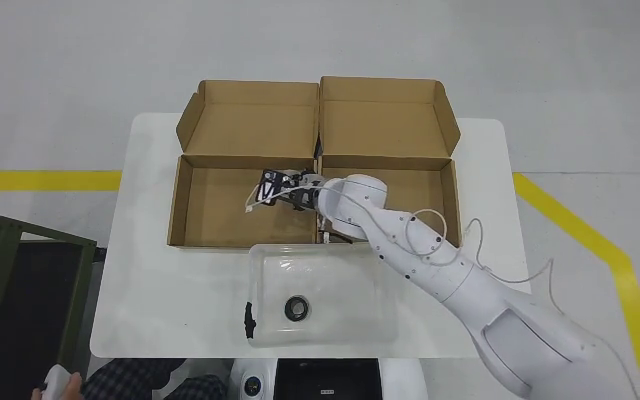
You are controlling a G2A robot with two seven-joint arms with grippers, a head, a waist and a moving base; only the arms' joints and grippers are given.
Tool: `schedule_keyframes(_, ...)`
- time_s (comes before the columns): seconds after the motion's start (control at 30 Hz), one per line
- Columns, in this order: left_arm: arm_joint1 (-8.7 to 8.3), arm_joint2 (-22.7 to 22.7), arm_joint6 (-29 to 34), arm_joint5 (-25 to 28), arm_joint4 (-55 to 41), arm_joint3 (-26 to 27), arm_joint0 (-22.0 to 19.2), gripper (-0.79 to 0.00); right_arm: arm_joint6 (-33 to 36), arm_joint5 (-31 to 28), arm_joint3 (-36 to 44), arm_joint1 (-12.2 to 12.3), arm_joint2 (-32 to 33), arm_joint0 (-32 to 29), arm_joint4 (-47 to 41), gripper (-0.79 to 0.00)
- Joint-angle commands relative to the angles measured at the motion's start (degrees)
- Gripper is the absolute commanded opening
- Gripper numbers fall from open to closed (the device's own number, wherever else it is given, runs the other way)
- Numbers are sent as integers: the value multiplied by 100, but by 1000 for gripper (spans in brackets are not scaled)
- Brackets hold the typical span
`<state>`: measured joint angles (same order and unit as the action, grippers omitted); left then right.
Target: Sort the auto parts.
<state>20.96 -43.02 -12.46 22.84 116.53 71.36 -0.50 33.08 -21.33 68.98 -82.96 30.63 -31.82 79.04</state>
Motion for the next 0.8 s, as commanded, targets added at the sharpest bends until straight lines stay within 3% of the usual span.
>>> schedule_keyframes(0.0,0,0,0,0,0,0,0,0,35,-1,-30,-28,-10,12,46,-542)
schedule_keyframes(0.2,0,0,0,0,0,0,0,0,80,-53,-108,-107,1,21,139,-465)
schedule_keyframes(0.4,0,0,0,0,0,0,0,0,101,-96,-27,-150,81,-8,213,-437)
schedule_keyframes(0.77,0,0,0,0,0,0,0,0,157,-398,1120,0,575,-457,273,-431)
